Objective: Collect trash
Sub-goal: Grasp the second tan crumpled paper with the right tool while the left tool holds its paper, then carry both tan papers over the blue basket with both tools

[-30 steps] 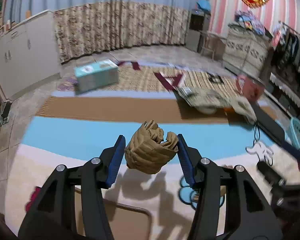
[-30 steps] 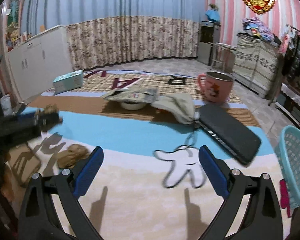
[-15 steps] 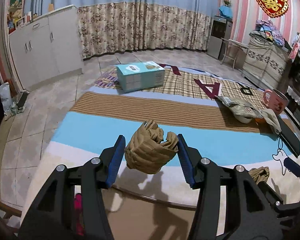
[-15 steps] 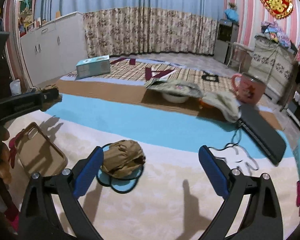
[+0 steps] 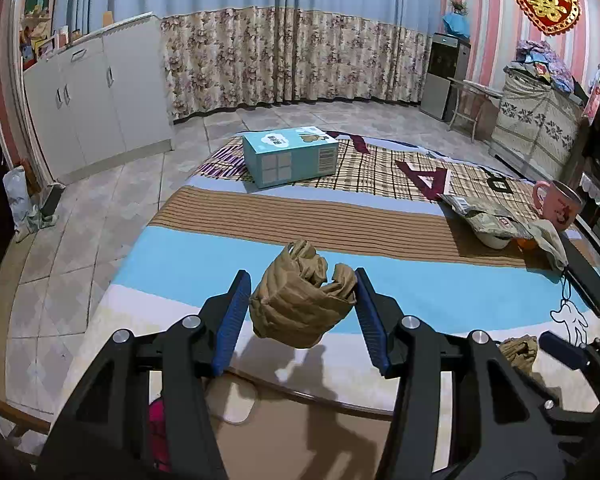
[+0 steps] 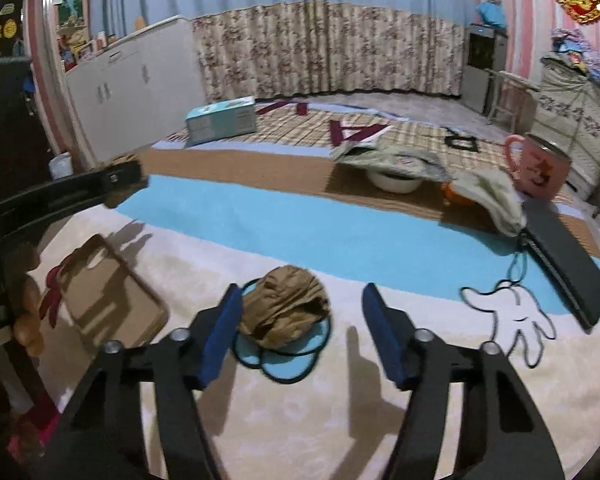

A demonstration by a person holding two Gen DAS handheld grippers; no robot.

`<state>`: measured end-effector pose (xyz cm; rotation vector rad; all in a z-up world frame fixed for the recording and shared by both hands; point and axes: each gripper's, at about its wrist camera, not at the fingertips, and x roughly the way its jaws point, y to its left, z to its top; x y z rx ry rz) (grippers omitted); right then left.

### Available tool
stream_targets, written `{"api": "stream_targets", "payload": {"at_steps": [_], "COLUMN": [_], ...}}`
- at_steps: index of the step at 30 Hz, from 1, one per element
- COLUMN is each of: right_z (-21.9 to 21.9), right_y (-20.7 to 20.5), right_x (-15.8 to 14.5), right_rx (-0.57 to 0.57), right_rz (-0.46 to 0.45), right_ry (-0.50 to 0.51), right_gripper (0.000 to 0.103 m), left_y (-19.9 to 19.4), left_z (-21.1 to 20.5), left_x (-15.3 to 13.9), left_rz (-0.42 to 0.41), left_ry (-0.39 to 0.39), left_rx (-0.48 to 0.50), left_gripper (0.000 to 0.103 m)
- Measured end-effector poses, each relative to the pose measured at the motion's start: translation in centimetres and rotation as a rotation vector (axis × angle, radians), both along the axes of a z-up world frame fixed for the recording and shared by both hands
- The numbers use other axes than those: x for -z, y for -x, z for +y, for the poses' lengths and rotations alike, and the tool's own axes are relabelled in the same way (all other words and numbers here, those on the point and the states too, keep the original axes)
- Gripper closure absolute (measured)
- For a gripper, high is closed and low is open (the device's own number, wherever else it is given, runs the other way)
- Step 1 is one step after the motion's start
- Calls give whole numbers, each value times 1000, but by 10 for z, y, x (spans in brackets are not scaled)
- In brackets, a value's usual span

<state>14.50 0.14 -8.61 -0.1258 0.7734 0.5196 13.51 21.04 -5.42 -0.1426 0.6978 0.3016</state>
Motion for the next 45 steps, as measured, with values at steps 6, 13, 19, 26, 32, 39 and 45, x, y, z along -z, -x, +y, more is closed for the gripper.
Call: {"api": "stream_targets", "payload": {"at_steps": [6,13,19,26,32,39,45], "right_z": [2,-24,-69,-157,-240,-322,-372], "right_y": [5,-1,-11,-16,-11,6,18], "right_x": [-3,-19,-33,-67,-82,-116,-136], "right_rx": [-33,35,125,246,351,476,557], "right_rz": [-7,-55,-94,-161,-188,-250,-294], "right_ry": [-17,-24,-23,-29,27,52,67], "right_gripper": [61,61,61,61,61,61,61], "left_y": [0,-1,-6,-16,-27,-40,-42], "left_z": [-7,-24,-63,-131,-207,-311,-377], "left_x": [-1,-9,-24,-43,-64,-98,-102], "left_rz": [2,-10,-30,-83,-120,-174,-198], "left_ry": [-14,-24,-50,-45,-23,-38,-27], "left_rx": [8,44,120,245,375,543,646], "left_gripper": [52,52,52,52,52,52,51]}}
